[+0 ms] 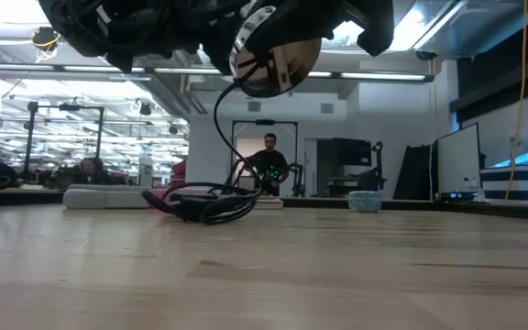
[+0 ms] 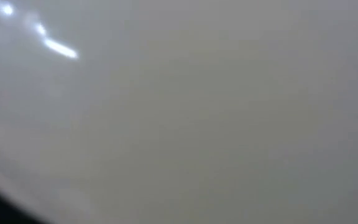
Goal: Screw lightbulb
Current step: Insert the white lightbulb into the desk lamp
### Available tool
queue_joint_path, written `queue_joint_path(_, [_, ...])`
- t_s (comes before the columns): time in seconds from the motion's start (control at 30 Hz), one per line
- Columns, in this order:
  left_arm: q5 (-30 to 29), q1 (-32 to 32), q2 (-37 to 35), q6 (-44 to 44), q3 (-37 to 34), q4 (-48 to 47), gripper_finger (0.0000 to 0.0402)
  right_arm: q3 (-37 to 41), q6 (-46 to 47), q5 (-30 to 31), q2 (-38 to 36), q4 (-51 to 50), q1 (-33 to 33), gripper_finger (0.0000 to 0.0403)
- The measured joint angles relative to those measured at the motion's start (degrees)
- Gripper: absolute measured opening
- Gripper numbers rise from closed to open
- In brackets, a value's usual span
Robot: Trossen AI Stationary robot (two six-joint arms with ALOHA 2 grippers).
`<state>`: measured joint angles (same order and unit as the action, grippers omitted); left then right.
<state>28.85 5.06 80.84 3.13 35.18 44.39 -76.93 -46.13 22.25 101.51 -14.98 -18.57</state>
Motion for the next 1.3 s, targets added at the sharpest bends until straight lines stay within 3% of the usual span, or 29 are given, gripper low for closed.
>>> queue_joint_path(0.37, [10.67, 0.35, 0.02, -17.99, -0.1, -0.6, 0.0153, 0.02, -18.36, -1.95, 0.0, -1.58, 0.0, 0.0076])
queue_joint_path(0.6, [12.0, 0.33, 0.04, -23.98, -0.15, -0.73, 0.0152, 0.02, -22.92, -2.63, 0.0, -1.77, 0.0, 0.0074])
queue_joint_path(0.83, [10.56, 0.57, 0.06, -20.6, -0.15, -0.75, 0.0153, 0.02, -21.07, -3.5, 0.0, -1.78, 0.16, 0.0099])
queue_joint_path(1.03, [6.7, 0.84, 0.07, -17.47, -0.2, -0.86, 0.0152, 0.04, -12.92, -3.69, 0.0, -1.99, 0.26, 0.0149])
queue_joint_path(1.3, [3.42, 3.16, 0.15, -12.37, -0.22, -1.09, 0.0152, 0.04, -10.63, -2.83, -0.02, -1.56, 0.39, 0.0206])
